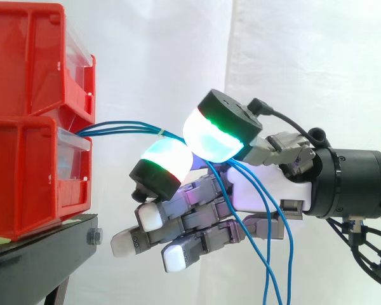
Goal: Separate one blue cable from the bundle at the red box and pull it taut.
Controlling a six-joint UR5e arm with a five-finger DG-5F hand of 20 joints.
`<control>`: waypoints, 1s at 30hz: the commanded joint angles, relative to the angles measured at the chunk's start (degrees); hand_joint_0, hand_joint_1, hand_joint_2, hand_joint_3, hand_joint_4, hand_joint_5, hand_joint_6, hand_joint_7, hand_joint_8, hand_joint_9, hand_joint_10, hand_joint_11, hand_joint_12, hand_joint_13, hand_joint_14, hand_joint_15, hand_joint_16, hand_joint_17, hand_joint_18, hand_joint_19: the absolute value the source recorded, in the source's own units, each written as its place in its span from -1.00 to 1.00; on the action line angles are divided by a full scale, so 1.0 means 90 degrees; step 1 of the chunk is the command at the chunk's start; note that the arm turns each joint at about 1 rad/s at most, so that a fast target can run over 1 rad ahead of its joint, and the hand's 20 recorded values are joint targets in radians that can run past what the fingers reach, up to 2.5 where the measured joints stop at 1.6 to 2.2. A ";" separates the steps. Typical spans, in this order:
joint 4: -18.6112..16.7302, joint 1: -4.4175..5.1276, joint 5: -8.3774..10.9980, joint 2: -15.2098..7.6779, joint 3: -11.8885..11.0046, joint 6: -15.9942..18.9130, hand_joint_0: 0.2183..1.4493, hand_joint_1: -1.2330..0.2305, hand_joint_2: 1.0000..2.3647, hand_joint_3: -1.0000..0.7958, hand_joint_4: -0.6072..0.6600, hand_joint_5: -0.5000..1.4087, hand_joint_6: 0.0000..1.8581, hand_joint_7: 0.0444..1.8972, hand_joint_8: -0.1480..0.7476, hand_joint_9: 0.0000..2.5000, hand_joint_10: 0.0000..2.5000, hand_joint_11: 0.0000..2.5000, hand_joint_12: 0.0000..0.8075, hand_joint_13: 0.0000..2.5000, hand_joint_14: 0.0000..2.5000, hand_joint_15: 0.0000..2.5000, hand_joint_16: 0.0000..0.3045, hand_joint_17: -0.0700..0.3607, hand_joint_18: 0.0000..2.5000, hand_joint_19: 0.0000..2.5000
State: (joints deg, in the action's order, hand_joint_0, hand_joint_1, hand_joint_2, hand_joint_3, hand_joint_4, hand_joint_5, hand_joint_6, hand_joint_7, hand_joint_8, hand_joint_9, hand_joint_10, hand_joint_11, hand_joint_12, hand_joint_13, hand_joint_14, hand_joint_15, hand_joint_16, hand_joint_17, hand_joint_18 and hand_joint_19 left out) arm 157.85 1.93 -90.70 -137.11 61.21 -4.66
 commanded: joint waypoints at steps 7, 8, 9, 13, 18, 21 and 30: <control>0.0010 0.0000 -0.0029 0.0000 0.0006 0.0000 -0.33 -0.21 -1.00 -0.44 0.06 -0.61 -0.10 0.12 0.10 -0.27 -0.98 -0.50 -0.06 -0.58 -0.99 -0.78 -0.68 -0.17 -0.43 -0.57; 0.0010 0.0000 -0.0029 0.0000 0.0006 0.0000 -0.32 -0.22 -1.00 -0.44 0.06 -0.61 -0.10 0.12 0.10 -0.27 -0.99 -0.49 -0.06 -0.58 -0.99 -0.78 -0.68 -0.17 -0.43 -0.57; 0.0010 -0.0010 -0.0029 0.0000 -0.0004 0.0000 -0.31 -0.24 -1.00 -0.43 0.06 -0.61 -0.10 0.15 0.10 -0.27 -0.98 -0.49 -0.06 -0.58 -0.99 -0.78 -0.68 -0.17 -0.43 -0.56; 0.0010 0.0000 -0.0029 0.0000 0.0006 0.0000 -0.28 -0.36 -0.99 -0.37 0.08 -0.62 -0.10 0.17 0.11 -0.29 -0.98 -0.48 -0.05 -0.59 -0.99 -0.78 -0.68 -0.16 -0.43 -0.56; 0.0010 0.0000 -0.0029 0.0000 -0.0004 0.0000 -0.20 -0.51 -1.00 -0.44 0.08 -0.63 -0.10 0.18 0.09 -0.31 -0.98 -0.48 -0.04 -0.60 -0.99 -0.79 -0.68 -0.16 -0.43 -0.57; 0.0010 -0.0010 -0.0049 0.0000 -0.0004 0.0000 -0.14 -0.57 -1.00 -0.44 0.05 -0.64 -0.08 0.23 0.08 -0.32 -0.98 -0.47 -0.05 -0.61 -0.99 -0.79 -0.68 -0.17 -0.43 -0.58; 0.0010 -0.0020 -0.0098 0.0000 -0.0004 0.0000 -0.35 -0.51 -1.00 -0.44 0.15 -0.64 -0.06 0.17 0.08 -0.30 -0.98 -0.46 -0.06 -0.60 -0.99 -0.78 -0.68 -0.17 -0.43 -0.57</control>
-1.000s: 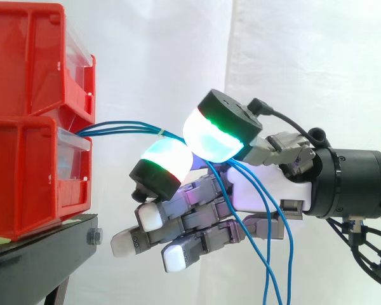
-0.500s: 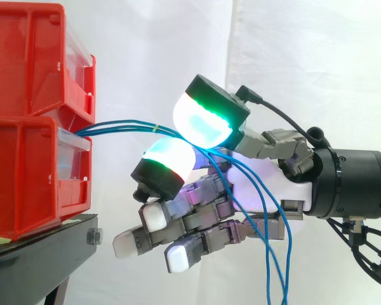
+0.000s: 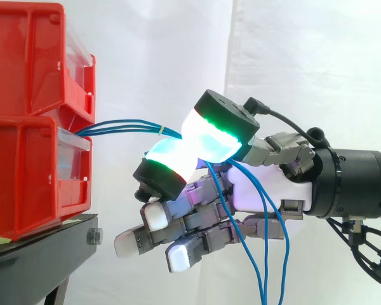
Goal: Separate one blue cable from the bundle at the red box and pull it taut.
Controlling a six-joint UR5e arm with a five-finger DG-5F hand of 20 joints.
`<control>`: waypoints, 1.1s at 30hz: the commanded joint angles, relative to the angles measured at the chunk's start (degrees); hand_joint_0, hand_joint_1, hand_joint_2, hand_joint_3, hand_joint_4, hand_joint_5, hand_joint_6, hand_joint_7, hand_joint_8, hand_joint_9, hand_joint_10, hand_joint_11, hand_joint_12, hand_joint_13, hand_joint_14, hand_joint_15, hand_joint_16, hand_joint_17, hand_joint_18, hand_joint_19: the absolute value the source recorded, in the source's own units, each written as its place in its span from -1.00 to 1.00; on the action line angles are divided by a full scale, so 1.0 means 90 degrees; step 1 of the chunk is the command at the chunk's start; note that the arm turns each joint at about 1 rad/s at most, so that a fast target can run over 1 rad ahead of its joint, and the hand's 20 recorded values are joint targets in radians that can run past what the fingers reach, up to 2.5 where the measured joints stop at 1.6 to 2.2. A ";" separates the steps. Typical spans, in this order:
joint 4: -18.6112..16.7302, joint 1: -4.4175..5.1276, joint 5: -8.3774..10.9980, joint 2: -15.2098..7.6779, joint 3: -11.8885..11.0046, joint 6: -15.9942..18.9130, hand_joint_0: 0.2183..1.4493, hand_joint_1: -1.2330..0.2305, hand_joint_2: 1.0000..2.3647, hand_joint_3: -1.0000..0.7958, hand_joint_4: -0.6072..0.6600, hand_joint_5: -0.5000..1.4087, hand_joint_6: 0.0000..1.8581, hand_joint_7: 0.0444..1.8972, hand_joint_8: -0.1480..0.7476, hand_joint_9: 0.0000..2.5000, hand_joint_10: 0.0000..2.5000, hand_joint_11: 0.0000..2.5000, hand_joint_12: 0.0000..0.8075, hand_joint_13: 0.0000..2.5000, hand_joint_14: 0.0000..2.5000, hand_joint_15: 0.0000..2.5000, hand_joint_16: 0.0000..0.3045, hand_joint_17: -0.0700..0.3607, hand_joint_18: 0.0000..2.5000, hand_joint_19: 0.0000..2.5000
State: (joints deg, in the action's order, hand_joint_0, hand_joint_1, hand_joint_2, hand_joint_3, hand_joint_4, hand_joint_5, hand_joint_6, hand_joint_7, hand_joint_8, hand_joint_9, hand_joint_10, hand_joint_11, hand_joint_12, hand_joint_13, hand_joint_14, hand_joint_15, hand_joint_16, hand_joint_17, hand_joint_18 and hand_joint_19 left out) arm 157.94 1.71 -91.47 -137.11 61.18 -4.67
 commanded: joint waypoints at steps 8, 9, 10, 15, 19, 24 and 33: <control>0.0000 -0.0004 -0.0022 0.0000 -0.0001 0.0001 -0.50 -0.47 -1.00 -0.44 0.18 -0.63 -0.08 0.13 0.11 -0.28 -0.98 -0.46 -0.02 -0.59 -0.99 -0.78 -0.66 -0.14 -0.41 -0.58; 0.0000 -0.0004 -0.0022 0.0000 -0.0001 0.0001 -0.51 -0.46 -1.00 -0.44 0.19 -0.63 -0.09 0.13 0.12 -0.28 -0.98 -0.46 -0.01 -0.59 -0.99 -0.78 -0.66 -0.13 -0.41 -0.58; 0.0000 -0.0004 -0.0022 0.0000 -0.0001 0.0001 -0.54 -0.40 -1.00 -0.44 0.19 -0.63 -0.09 0.12 0.12 -0.27 -0.98 -0.46 0.00 -0.58 -0.99 -0.78 -0.65 -0.12 -0.40 -0.58; -0.0019 -0.0014 -0.0061 0.0000 -0.0001 0.0011 -0.39 -0.19 -1.00 -0.44 0.16 -0.63 -0.10 0.11 0.09 -0.27 -0.98 -0.48 -0.05 -0.59 -0.99 -0.78 -0.68 -0.16 -0.42 -0.56; -0.0010 -0.0014 -0.0051 0.0000 -0.0020 0.0011 -0.30 -0.25 -1.00 -0.44 0.11 -0.63 -0.11 0.13 0.09 -0.28 -0.98 -0.48 -0.05 -0.59 -0.99 -0.78 -0.68 -0.17 -0.43 -0.56; 0.0000 -0.0043 -0.0051 0.0000 -0.0020 0.0040 -0.28 -0.41 -0.98 -0.29 0.08 -0.64 -0.11 0.18 0.09 -0.30 -0.98 -0.47 -0.04 -0.60 -0.99 -0.77 -0.68 -0.16 -0.43 -0.56; -0.0019 -0.0073 -0.0080 0.0000 -0.0020 0.0050 -0.10 -0.59 -0.99 -0.40 -0.02 -0.66 -0.08 0.27 0.06 -0.34 -0.98 -0.46 -0.04 -0.61 -0.99 -0.78 -0.68 -0.16 -0.44 -0.57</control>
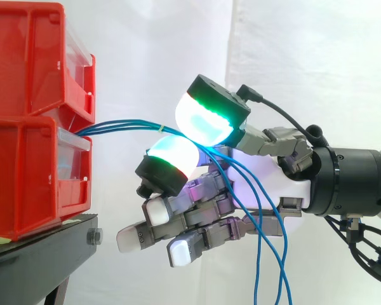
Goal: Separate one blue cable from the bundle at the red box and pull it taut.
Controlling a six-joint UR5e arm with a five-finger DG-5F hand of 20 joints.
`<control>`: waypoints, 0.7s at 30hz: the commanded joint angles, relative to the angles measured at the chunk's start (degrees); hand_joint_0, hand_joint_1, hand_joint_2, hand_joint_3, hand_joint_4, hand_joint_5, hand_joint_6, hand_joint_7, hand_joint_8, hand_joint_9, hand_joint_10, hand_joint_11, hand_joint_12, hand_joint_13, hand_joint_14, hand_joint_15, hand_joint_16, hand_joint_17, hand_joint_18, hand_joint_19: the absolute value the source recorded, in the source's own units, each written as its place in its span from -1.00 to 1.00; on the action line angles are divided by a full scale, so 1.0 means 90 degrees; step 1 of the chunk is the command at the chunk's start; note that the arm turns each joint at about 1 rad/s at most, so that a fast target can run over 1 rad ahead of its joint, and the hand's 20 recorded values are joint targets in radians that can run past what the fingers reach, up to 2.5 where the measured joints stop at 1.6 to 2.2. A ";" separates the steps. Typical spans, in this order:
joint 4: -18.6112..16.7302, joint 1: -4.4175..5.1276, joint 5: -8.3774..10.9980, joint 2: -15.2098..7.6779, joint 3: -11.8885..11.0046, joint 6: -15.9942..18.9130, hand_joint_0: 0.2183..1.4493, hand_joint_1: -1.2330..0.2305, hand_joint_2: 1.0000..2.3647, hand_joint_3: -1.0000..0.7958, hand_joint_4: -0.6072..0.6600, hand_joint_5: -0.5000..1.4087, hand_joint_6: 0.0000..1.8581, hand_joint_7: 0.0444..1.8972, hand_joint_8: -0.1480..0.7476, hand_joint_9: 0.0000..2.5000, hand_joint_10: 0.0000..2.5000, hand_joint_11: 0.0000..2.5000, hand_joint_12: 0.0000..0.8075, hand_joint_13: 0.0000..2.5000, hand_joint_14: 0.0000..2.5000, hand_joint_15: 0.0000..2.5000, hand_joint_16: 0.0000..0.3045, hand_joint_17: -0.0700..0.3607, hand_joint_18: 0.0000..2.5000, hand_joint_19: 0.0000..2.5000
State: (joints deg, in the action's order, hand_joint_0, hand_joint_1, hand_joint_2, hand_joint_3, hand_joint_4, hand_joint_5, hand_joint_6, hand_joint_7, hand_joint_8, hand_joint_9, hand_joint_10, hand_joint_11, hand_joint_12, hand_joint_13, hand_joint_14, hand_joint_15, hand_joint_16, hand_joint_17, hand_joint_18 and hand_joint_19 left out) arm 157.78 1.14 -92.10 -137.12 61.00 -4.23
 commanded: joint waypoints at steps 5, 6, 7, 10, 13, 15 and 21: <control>0.0018 -0.0019 -0.0021 0.0001 0.0000 0.0002 0.00 -0.62 -1.00 -0.44 -0.06 -0.66 -0.05 0.25 0.04 -0.32 -0.98 -0.45 -0.06 -0.60 -0.99 -0.79 -0.68 -0.17 -0.43 -0.57; 0.0018 -0.0019 -0.0021 0.0001 0.0010 0.0002 0.01 -0.63 -1.00 -0.44 -0.05 -0.66 -0.04 0.24 0.05 -0.30 -0.98 -0.44 -0.06 -0.59 -0.99 -0.78 -0.69 -0.18 -0.43 -0.57; 0.0018 -0.0019 -0.0021 0.0001 0.0000 0.0002 0.00 -0.64 -1.00 -0.44 -0.02 -0.66 -0.04 0.24 0.06 -0.28 -0.98 -0.43 -0.07 -0.57 -0.99 -0.77 -0.69 -0.18 -0.41 -0.58; 0.0018 -0.0019 -0.0031 -0.0009 0.0000 0.0002 -0.09 -0.67 -1.00 -0.44 0.07 -0.64 -0.03 0.28 0.08 -0.25 -0.98 -0.42 -0.07 -0.53 -0.99 -0.76 -0.69 -0.18 -0.37 -0.58; 0.0008 -0.0019 -0.0050 0.0001 0.0010 0.0002 -0.19 -0.65 -1.00 -0.44 0.10 -0.62 -0.04 0.30 0.11 -0.22 -0.98 -0.42 -0.06 -0.52 -0.99 -0.75 -0.69 -0.18 -0.35 -0.56; 0.0018 -0.0029 -0.0050 0.0001 0.0010 0.0002 -0.28 -0.63 -1.00 -0.44 0.14 -0.62 -0.04 0.26 0.13 -0.19 -0.98 -0.41 -0.06 -0.50 -0.99 -0.75 -0.69 -0.18 -0.34 -0.56; 0.0037 -0.0029 -0.0089 0.0001 0.0000 0.0002 -0.45 -0.42 -1.00 -0.44 0.10 -0.59 -0.06 0.24 0.13 -0.17 -0.98 -0.42 -0.04 -0.49 -0.99 -0.74 -0.68 -0.17 -0.33 -0.55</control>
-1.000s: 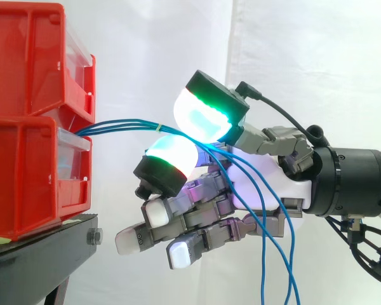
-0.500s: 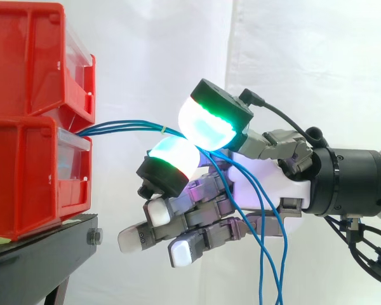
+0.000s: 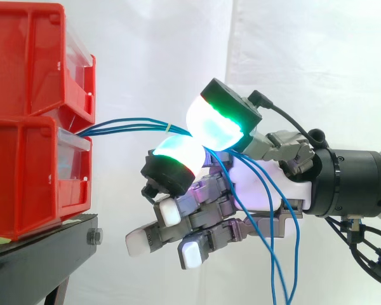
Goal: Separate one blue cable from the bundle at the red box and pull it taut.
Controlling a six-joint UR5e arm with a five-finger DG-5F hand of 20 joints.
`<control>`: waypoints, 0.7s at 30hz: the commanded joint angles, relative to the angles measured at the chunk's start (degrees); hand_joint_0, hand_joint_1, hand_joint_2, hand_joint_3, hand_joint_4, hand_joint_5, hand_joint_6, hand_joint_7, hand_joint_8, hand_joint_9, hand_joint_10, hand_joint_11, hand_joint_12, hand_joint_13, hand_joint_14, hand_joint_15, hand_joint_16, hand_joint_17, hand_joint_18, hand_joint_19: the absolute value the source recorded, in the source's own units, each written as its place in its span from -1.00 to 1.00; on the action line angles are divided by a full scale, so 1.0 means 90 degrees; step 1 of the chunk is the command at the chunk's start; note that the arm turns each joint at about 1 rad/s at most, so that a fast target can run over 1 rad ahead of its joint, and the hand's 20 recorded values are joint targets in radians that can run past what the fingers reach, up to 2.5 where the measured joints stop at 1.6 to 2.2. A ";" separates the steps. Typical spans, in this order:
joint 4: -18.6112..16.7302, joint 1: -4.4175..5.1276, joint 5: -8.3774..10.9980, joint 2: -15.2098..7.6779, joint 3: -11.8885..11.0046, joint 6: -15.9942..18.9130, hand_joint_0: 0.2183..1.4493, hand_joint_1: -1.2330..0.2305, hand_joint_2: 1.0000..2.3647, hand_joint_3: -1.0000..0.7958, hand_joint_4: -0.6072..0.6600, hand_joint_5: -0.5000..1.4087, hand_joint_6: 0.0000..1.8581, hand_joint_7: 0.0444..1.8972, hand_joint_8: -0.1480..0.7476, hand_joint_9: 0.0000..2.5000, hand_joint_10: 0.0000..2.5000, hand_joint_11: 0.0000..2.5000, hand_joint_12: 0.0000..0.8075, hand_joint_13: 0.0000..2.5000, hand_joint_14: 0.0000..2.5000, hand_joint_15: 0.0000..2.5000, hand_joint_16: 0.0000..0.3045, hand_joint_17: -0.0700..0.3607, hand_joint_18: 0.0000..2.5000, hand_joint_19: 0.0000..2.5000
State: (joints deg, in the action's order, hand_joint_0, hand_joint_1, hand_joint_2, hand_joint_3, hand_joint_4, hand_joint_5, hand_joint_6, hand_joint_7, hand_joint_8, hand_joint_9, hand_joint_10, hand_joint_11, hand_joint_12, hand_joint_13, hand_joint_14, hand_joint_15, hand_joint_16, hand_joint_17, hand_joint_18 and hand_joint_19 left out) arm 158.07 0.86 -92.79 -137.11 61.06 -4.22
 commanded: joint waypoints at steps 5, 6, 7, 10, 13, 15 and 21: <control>0.0004 -0.0017 -0.0051 0.0000 -0.0008 0.0000 -0.47 -0.28 -1.00 -0.44 0.07 -0.58 -0.06 0.22 0.14 -0.16 -0.98 -0.44 -0.03 -0.48 -0.99 -0.74 -0.68 -0.16 -0.32 -0.54; -0.0015 -0.0017 -0.0061 0.0000 0.0002 0.0000 -0.47 -0.25 -1.00 -0.44 0.05 -0.58 -0.07 0.21 0.14 -0.16 -0.98 -0.44 -0.04 -0.48 -0.99 -0.74 -0.68 -0.16 -0.32 -0.54; -0.0015 -0.0017 -0.0061 0.0000 -0.0008 0.0000 -0.45 -0.20 -1.00 -0.44 0.04 -0.58 -0.07 0.21 0.13 -0.16 -0.98 -0.46 -0.04 -0.48 -0.99 -0.74 -0.68 -0.17 -0.32 -0.54; 0.0004 -0.0027 -0.0080 0.0000 -0.0008 0.0000 -0.40 -0.10 -1.00 -0.44 -0.02 -0.58 -0.08 0.24 0.10 -0.17 -0.98 -0.46 -0.06 -0.48 -0.99 -0.73 -0.69 -0.18 -0.33 -0.52; 0.0004 -0.0036 -0.0129 0.0000 0.0002 0.0000 -0.36 -0.07 -1.00 -0.44 -0.07 -0.58 -0.08 0.25 0.10 -0.17 -0.98 -0.46 -0.07 -0.47 -0.99 -0.72 -0.69 -0.18 -0.32 -0.50; 0.0004 -0.0046 -0.0139 0.0000 -0.0008 0.0000 -0.34 -0.08 -1.00 -0.44 -0.08 -0.58 -0.08 0.24 0.10 -0.16 -0.98 -0.46 -0.06 -0.47 -0.99 -0.73 -0.69 -0.18 -0.32 -0.50; 0.0004 -0.0066 -0.0168 0.0000 -0.0056 0.0000 -0.32 -0.30 -0.99 -0.34 0.00 -0.59 -0.10 0.30 0.12 -0.17 -0.98 -0.44 -0.04 -0.47 -0.99 -0.72 -0.69 -0.18 -0.32 -0.50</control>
State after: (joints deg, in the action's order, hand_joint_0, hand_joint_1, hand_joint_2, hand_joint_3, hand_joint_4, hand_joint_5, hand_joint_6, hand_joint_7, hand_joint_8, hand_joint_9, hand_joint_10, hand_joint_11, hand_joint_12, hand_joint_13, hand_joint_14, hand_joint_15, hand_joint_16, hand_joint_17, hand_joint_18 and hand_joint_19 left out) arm 158.08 0.35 -94.22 -137.11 60.74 -4.22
